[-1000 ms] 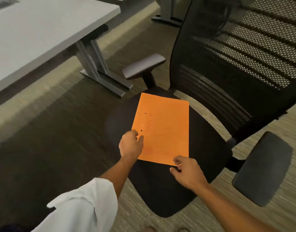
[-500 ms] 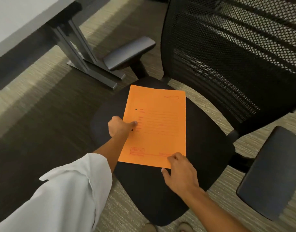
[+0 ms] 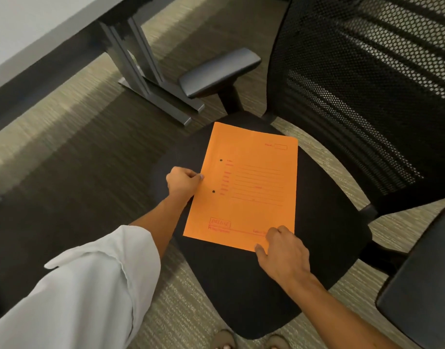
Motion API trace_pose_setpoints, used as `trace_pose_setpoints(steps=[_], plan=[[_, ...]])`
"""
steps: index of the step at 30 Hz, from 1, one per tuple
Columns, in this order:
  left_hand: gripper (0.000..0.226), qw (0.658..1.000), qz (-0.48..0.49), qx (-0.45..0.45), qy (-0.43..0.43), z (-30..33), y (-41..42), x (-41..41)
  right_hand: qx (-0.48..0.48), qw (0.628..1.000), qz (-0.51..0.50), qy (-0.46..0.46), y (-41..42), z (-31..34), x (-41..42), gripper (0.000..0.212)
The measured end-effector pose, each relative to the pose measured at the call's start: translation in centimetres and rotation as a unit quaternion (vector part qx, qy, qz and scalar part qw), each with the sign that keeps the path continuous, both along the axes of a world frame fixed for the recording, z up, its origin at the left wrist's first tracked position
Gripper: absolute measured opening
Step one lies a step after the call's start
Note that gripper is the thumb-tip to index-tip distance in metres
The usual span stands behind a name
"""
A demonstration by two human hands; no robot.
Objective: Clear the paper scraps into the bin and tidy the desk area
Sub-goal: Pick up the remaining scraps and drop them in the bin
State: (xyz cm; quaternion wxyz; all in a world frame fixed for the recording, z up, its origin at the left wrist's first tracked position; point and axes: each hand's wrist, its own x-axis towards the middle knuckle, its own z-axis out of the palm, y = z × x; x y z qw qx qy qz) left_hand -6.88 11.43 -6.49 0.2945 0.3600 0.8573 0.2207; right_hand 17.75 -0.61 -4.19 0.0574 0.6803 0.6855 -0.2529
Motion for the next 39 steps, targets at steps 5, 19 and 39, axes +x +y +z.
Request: trace_pose_setpoints(steps=[5, 19, 39], plan=[[0.014, 0.997, 0.046, 0.060, -0.017, 0.3, -2.6, -1.7, -0.009, 1.000, -0.001, -0.023, 0.3, -0.3, 0.3, 0.036], [0.013, 0.962, 0.215, 0.163, -0.030, 4.6, -17.6, -13.2, 0.131, 0.981, 0.050, 0.133, -1.1, 3.8, -11.3, 0.024], [0.030, 0.755, 0.606, 0.164, -0.189, -1.1, -59.3, -35.4, 0.016, 0.928, 0.336, 0.157, -21.9, 2.0, -38.2, 0.024]])
